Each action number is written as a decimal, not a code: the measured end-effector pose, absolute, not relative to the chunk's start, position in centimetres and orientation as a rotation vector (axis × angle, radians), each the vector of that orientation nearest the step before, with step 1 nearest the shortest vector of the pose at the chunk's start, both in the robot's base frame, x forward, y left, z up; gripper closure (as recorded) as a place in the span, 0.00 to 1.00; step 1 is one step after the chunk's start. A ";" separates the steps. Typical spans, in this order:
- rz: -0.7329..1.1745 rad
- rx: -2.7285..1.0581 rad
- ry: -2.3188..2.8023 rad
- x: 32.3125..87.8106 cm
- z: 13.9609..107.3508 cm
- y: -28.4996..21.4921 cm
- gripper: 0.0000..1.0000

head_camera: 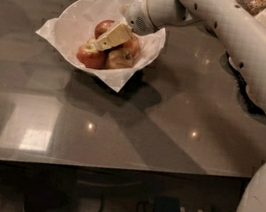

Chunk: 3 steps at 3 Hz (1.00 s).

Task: Pick apple from white bowl

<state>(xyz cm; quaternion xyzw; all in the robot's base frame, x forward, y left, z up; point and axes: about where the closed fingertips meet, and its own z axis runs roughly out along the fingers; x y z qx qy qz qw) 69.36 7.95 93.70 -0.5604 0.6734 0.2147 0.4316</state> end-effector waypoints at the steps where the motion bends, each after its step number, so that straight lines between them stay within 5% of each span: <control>1: 0.542 -1.367 1.693 69.6 93.1 7.9 0.21; 2: 0.551 -1.347 1.705 69.6 92.5 7.9 0.21; 3: 0.558 -1.336 1.713 69.5 92.2 7.9 0.40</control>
Offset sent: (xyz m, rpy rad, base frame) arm 0.0030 -0.0065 -0.0154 0.0368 0.0307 -0.0595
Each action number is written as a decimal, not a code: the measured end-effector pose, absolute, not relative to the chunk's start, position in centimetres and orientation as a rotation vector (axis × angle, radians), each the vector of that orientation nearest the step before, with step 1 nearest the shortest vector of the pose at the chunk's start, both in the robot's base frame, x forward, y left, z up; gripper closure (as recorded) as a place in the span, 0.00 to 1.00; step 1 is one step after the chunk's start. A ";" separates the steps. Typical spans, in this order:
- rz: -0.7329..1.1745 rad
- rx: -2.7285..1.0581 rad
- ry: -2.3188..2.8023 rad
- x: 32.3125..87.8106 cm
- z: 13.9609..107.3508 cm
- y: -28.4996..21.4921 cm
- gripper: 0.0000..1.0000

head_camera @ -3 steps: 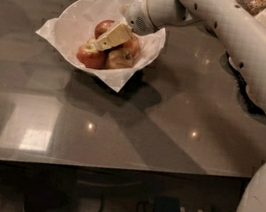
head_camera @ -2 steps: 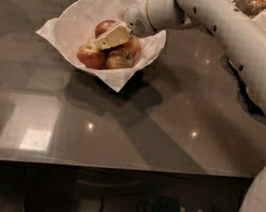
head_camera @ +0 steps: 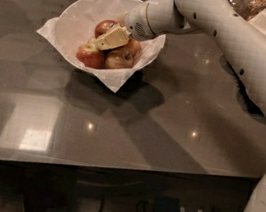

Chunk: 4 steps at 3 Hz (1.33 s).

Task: Pick apple from white bowl

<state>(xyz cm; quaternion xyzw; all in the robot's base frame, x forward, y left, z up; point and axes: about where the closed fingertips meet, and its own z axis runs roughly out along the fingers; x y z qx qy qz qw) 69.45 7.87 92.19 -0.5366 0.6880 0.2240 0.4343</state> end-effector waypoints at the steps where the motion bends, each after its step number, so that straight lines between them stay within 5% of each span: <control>1: 0.558 -1.336 1.713 69.5 92.2 7.9 0.63; 3: 0.534 -1.358 1.698 68.9 93.8 7.9 1.00; 4: 0.512 -1.389 1.674 68.5 95.4 8.0 1.00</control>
Offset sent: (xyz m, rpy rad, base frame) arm -0.0038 -0.0074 0.0133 -0.0022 -0.0136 -0.0190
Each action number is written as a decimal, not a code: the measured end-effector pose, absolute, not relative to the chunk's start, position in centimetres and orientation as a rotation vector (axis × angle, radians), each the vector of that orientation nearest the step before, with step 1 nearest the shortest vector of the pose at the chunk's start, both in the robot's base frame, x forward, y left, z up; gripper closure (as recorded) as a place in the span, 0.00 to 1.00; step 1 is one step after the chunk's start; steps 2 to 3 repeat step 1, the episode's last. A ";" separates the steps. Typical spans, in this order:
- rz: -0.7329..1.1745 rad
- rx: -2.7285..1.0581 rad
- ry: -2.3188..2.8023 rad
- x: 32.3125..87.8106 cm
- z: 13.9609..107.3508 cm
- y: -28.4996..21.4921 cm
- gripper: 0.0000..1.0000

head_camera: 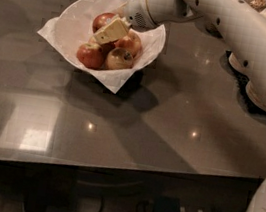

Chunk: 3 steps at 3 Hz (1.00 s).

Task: Pick apple from white bowl

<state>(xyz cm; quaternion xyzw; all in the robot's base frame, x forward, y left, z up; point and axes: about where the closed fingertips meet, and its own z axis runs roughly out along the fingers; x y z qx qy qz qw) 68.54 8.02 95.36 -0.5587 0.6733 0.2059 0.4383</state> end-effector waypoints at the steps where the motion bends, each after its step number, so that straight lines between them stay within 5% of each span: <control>1: 0.482 -1.437 1.593 67.3 98.2 7.6 1.00; 3: 0.482 -1.437 1.593 67.3 98.2 7.6 1.00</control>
Offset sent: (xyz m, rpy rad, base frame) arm 0.0000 0.0000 0.0000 0.0000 0.0000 0.0000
